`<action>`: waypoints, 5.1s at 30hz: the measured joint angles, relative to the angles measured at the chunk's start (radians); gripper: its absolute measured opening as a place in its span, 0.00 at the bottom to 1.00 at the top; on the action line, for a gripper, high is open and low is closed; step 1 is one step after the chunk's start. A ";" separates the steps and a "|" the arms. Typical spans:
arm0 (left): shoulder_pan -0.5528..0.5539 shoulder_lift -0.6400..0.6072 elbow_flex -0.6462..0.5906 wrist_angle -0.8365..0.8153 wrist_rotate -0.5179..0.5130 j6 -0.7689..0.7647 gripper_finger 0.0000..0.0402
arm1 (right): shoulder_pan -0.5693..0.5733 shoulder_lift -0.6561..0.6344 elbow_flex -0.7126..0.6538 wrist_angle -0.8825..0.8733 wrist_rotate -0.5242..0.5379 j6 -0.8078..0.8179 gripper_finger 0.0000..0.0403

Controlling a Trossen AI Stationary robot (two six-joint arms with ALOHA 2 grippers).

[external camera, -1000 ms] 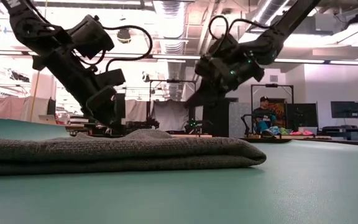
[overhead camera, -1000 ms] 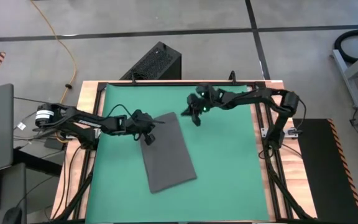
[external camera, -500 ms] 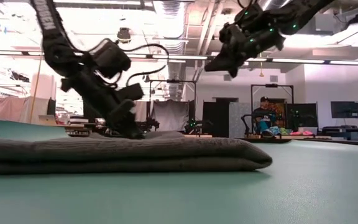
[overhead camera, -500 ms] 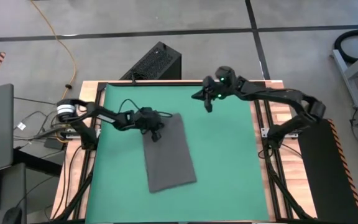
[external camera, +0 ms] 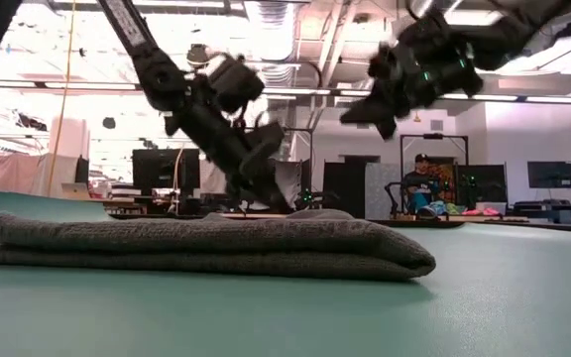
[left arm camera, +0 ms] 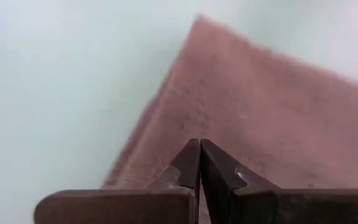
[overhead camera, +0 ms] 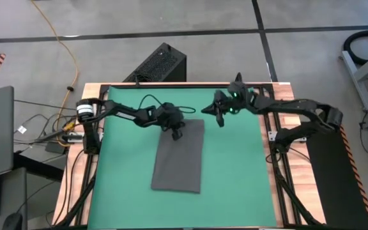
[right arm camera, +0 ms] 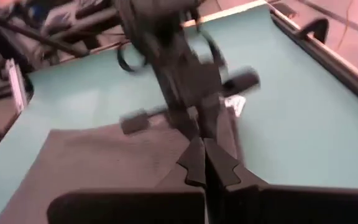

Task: Roll towel
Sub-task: Roll the gray towel

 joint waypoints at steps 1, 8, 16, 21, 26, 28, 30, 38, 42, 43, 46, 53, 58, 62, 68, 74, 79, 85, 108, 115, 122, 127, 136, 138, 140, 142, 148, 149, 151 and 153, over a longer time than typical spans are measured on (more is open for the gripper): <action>0.000 -0.021 0.000 -0.004 -0.002 -0.001 0.00 | 0.012 0.007 -0.055 0.098 0.029 0.037 0.02; 0.008 -0.157 -0.009 -0.087 0.010 0.059 0.00 | 0.125 0.193 -0.187 0.443 0.254 0.161 0.02; 0.085 -0.283 -0.250 0.160 0.120 -0.023 0.00 | 0.167 0.463 -0.153 0.734 0.301 0.314 0.02; 0.098 -0.281 -0.359 0.355 0.122 -0.026 0.00 | 0.167 0.546 -0.152 0.754 0.335 0.320 0.02; 0.091 -0.145 -0.361 0.446 0.170 -0.025 0.00 | 0.167 0.642 -0.151 0.797 0.348 0.320 0.02; 0.091 -0.092 -0.358 0.471 0.162 -0.031 0.00 | 0.167 0.668 -0.149 0.812 0.358 0.332 0.02; 0.092 -0.053 -0.360 0.454 0.123 -0.032 0.00 | 0.168 0.687 -0.149 0.819 0.377 0.326 0.02; 0.124 -0.012 -0.404 0.452 0.067 -0.064 0.00 | 0.168 0.689 -0.147 0.732 0.406 0.308 0.02; 0.121 -0.012 -0.408 0.460 0.108 -0.119 0.00 | 0.167 0.684 -0.150 0.749 0.411 0.321 0.02; 0.116 -0.012 -0.406 0.460 0.109 -0.138 0.00 | 0.165 0.675 -0.150 0.746 0.414 0.333 0.02; 0.101 -0.027 -0.405 0.463 0.116 -0.171 0.00 | 0.156 0.645 -0.150 0.734 0.416 0.370 0.03; 0.098 -0.255 -0.405 0.352 0.111 -0.138 0.00 | 0.165 0.432 -0.153 0.627 0.418 0.383 0.03; 0.036 -0.445 -0.414 0.235 0.100 -0.134 0.00 | 0.295 0.338 -0.154 0.558 0.438 0.366 0.03; -0.090 -0.502 -0.472 0.231 0.030 -0.121 0.00 | 0.417 0.357 -0.150 0.546 0.584 0.409 0.02; -0.237 -0.452 -0.607 0.456 -0.051 -0.208 0.00 | 0.517 0.473 -0.151 0.575 0.764 0.544 0.02; -0.318 -0.310 -0.632 0.637 -0.091 -0.223 0.00 | 0.583 0.614 -0.147 0.608 0.853 0.636 0.02; -0.343 -0.096 -0.578 0.744 -0.119 -0.231 0.00 | 0.609 0.682 -0.147 0.633 0.903 0.637 0.02; -0.340 0.053 -0.541 0.765 -0.127 -0.259 0.00 | 0.606 0.662 -0.154 0.624 0.871 0.577 0.02; -0.508 -0.237 -0.536 0.561 -0.379 -0.376 0.00 | 0.857 0.481 -0.154 0.482 1.068 0.602 0.02; -0.541 -0.075 -0.535 0.642 -0.374 -0.400 0.00 | 0.892 0.673 -0.152 0.583 1.123 0.714 0.02; -0.536 0.010 -0.539 0.696 -0.341 -0.395 0.00 | 0.903 0.629 -0.156 0.567 1.107 0.702 0.02; -0.536 -0.124 -0.543 0.630 -0.361 -0.396 0.00 | 0.885 0.454 -0.159 0.494 1.071 0.628 0.02; -0.645 -0.394 -0.493 0.514 -0.409 -0.393 0.00 | 0.960 0.332 -0.088 0.404 1.068 0.506 0.02; -0.706 -0.395 -0.450 0.403 -0.423 -0.389 0.00 | 0.983 0.378 -0.041 0.336 1.064 0.508 0.02; -0.763 -0.385 -0.396 0.301 -0.435 -0.373 0.00 | 1.005 0.427 0.009 0.327 1.064 0.508 0.02; -0.817 -0.380 -0.345 0.213 -0.465 -0.362 0.00 | 1.028 0.477 0.058 0.335 1.064 0.509 0.02; -0.936 -0.368 -0.328 0.175 -0.623 -0.425 0.00 | 1.096 0.631 0.182 0.340 1.084 0.590 0.02; -0.952 -0.364 -0.336 0.182 -0.632 -0.444 0.00 | 1.105 0.654 0.200 0.341 1.095 0.608 0.02; -0.982 -0.351 -0.359 0.210 -0.642 -0.457 0.00 | 1.116 0.702 0.242 0.350 1.097 0.635 0.02; -1.006 -0.314 -0.367 0.292 -0.644 -0.451 0.00 | 1.117 0.746 0.279 0.340 1.102 0.654 0.02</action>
